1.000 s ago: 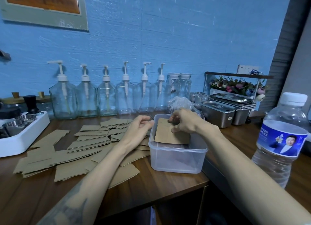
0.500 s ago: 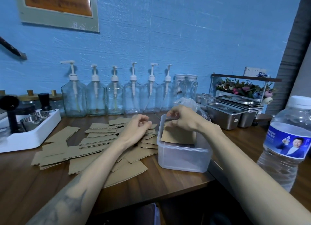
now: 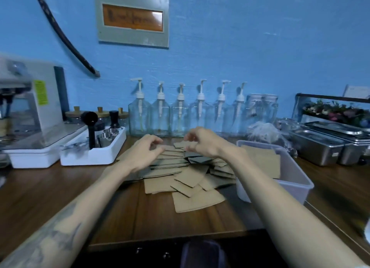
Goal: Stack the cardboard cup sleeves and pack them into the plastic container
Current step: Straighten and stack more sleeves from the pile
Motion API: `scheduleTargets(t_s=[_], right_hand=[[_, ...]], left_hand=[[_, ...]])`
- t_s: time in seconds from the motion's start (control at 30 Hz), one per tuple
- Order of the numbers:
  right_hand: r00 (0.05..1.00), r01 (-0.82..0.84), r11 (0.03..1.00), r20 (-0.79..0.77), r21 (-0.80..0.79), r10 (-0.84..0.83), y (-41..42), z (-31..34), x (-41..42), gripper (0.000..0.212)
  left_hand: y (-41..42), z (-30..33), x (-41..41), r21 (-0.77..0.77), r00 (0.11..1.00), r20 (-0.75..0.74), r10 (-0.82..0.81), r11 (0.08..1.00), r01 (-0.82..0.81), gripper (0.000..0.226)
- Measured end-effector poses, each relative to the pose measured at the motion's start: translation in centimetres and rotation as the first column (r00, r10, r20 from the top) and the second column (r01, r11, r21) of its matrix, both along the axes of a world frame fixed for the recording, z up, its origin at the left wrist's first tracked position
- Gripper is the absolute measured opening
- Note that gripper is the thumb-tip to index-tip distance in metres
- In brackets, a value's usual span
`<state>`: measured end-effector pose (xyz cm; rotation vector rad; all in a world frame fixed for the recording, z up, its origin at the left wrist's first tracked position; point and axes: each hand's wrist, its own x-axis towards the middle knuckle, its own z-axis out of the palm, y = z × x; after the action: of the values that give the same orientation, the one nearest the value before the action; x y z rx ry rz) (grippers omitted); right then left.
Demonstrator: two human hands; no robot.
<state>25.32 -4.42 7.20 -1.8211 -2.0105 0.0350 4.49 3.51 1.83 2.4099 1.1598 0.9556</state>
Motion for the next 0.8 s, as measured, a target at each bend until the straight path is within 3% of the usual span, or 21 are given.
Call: scheduleTargets(t_s=[0.27,0.57,0.8], right_hand=[[0.993,-0.088,0.99,-0.082,-0.108,0.079,4.0,-4.4,-3.7,0.054],[0.993,-0.088,0.994,-0.079,-0.064,0.083,6.6,-7.4,-2.7,0.053],[0.991,-0.09,0.995,-0.106,-0.041,0.085,7.6,-7.9,-2.4,0.055]], left_hand=[[2.2,-2.1,-5.3,-0.109,0.994,-0.082,0.075,0.99,-0.084,0.035],[5.9,-2.8,-3.2,-0.116,0.967,-0.206,0.149,0.978,-0.175,0.041],[8.3,-4.0,-2.2,-0.205,0.865,-0.412,0.285,0.897,-0.393,0.059]])
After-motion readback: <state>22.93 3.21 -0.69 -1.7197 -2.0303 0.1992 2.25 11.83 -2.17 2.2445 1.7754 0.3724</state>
